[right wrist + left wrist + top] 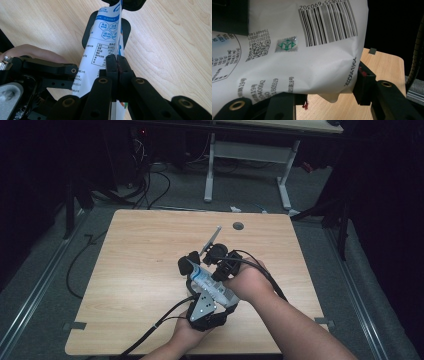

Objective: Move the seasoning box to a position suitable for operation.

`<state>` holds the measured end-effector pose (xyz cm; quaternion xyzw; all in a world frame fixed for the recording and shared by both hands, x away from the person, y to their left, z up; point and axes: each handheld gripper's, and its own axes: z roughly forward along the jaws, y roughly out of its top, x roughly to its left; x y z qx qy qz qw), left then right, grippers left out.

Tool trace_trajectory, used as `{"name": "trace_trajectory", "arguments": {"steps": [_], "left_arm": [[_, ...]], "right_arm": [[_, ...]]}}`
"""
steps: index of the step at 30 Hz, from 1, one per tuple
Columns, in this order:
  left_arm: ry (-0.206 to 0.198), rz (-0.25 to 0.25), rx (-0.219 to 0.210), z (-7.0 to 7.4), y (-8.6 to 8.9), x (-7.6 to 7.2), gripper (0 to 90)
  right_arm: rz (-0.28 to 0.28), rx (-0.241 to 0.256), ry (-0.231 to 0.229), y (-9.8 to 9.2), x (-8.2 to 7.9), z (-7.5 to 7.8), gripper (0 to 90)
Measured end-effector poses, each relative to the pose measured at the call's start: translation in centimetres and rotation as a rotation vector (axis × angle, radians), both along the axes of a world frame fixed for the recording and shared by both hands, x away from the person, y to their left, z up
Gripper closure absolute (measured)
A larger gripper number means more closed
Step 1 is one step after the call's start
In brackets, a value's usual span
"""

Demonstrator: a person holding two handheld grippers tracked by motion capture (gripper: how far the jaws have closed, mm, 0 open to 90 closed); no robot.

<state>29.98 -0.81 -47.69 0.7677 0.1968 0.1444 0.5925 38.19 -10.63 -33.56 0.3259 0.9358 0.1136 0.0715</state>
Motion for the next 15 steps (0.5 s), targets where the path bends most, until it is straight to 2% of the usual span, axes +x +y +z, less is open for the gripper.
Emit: {"name": "trace_trajectory", "arguments": {"steps": [15], "left_arm": [[0.002,0.001,-0.007,0.07,-0.04,-0.02,54.2]], "right_arm": [[0.000,-0.001,-0.001,0.08,-0.02,0.03,90.0]]}}
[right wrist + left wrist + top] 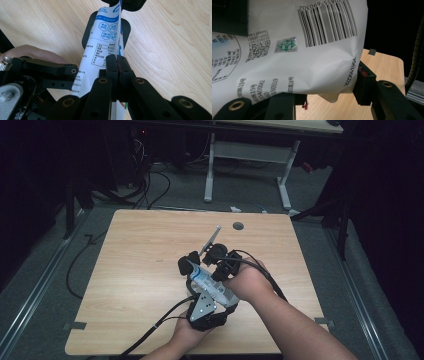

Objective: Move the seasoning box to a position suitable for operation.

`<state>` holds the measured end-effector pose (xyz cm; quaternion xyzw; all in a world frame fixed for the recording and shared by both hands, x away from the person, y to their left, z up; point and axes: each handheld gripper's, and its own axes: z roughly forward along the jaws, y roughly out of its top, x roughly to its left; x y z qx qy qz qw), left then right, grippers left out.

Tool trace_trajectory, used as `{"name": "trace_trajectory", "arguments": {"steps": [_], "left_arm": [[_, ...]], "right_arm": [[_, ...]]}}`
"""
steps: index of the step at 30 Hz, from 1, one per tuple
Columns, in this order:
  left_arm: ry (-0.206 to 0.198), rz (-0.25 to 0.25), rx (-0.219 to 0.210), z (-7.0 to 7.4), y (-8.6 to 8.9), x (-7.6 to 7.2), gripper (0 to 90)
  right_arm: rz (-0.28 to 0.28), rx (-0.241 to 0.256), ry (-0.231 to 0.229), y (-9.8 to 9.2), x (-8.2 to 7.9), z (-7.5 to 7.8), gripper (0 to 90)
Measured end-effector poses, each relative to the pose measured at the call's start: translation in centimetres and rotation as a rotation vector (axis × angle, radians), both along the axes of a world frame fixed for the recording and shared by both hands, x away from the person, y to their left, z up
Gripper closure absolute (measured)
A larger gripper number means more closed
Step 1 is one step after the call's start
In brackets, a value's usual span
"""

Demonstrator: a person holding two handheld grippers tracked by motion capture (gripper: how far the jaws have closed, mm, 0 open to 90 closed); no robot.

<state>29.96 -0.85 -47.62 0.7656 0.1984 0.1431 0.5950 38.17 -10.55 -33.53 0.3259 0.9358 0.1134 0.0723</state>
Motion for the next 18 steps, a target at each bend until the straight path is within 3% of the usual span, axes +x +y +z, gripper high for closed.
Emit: {"name": "trace_trajectory", "arguments": {"steps": [18], "left_arm": [[0.005,-0.008,-0.003,0.06,-0.48,0.08,52.5]], "right_arm": [[-0.012,-0.013,-0.002,-0.24,0.05,0.05,89.9]]}}
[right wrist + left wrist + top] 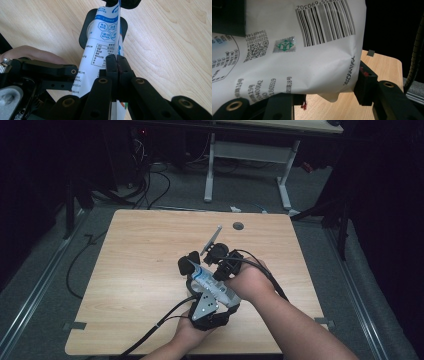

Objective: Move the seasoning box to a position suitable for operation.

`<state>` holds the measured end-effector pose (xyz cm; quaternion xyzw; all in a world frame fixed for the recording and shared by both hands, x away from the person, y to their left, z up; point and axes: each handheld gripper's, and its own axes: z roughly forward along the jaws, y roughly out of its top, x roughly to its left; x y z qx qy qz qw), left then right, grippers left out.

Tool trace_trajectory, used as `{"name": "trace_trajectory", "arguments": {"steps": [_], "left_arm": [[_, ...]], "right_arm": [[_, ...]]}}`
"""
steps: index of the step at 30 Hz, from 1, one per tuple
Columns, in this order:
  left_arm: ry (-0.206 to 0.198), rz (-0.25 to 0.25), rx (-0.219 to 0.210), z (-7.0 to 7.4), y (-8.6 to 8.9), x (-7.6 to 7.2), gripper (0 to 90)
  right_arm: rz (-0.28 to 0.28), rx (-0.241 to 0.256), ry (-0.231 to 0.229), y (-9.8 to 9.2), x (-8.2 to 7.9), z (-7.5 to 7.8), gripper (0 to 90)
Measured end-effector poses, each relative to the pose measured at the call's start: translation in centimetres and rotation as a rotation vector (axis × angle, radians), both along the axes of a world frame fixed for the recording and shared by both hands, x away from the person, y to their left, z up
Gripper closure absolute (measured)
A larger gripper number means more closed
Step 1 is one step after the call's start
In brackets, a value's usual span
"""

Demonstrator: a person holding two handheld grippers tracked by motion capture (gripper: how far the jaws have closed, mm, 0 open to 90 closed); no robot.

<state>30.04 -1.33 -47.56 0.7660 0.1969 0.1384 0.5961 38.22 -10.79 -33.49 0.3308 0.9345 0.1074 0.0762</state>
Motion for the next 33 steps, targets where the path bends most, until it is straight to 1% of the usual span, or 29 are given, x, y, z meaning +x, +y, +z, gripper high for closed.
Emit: {"name": "trace_trajectory", "arguments": {"steps": [12,15,23,33], "left_arm": [[0.003,0.002,-0.002,0.02,-0.04,-0.05,51.6],[0.003,0.001,-0.003,0.03,-0.04,-0.06,51.5],[0.003,0.000,-0.001,-0.02,0.01,-0.08,51.6],[0.004,0.000,-0.006,0.01,0.00,-0.11,51.7]], "right_arm": [[0.006,0.002,-0.001,0.02,0.14,-0.11,90.0],[-0.004,0.000,0.004,0.09,0.10,-0.13,89.9],[0.008,-0.002,0.000,0.08,0.17,-0.21,90.0],[0.010,-0.002,0.000,0.14,0.17,-0.25,89.9]]}}
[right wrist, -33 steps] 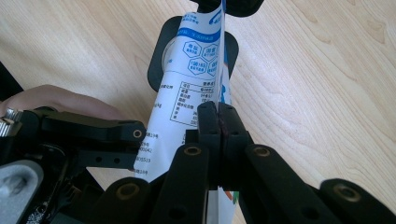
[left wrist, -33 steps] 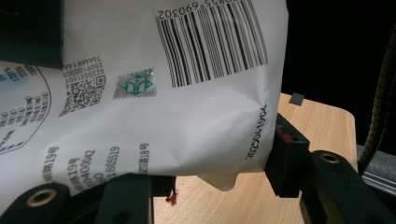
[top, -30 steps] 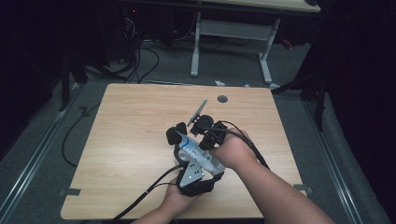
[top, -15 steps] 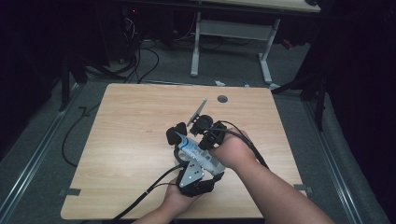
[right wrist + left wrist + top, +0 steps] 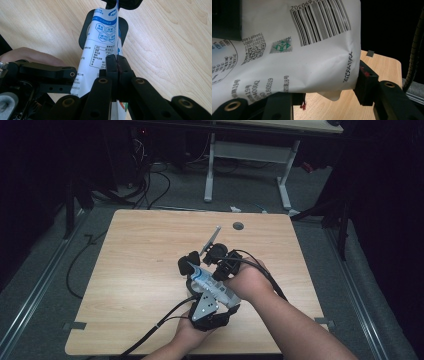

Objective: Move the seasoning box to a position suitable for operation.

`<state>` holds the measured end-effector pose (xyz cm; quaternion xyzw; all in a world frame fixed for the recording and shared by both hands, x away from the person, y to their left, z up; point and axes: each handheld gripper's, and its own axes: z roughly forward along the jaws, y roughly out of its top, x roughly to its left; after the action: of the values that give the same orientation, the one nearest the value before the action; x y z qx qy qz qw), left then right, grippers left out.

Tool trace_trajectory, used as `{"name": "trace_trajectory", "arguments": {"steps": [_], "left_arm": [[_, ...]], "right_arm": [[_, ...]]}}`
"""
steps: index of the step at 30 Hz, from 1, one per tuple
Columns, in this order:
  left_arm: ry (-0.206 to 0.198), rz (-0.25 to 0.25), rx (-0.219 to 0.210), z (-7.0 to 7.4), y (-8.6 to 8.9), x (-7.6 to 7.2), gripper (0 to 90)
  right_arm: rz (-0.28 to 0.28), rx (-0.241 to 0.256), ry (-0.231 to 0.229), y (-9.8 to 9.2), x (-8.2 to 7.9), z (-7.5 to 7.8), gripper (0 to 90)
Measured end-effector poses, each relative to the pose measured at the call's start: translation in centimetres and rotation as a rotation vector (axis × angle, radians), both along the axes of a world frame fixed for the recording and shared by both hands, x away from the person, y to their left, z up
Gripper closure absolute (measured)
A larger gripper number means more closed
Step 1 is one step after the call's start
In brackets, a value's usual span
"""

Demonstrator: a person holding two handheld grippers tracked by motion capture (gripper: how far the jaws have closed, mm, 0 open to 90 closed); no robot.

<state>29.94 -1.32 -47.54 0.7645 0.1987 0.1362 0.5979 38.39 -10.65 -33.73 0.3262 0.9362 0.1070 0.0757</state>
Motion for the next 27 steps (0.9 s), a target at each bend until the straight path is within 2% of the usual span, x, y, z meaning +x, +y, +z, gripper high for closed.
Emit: {"name": "trace_trajectory", "arguments": {"steps": [27], "left_arm": [[-0.002,0.000,-0.001,0.02,0.14,-0.01,51.9]], "right_arm": [[0.005,0.000,0.000,0.24,0.07,-0.16,89.9]]}}
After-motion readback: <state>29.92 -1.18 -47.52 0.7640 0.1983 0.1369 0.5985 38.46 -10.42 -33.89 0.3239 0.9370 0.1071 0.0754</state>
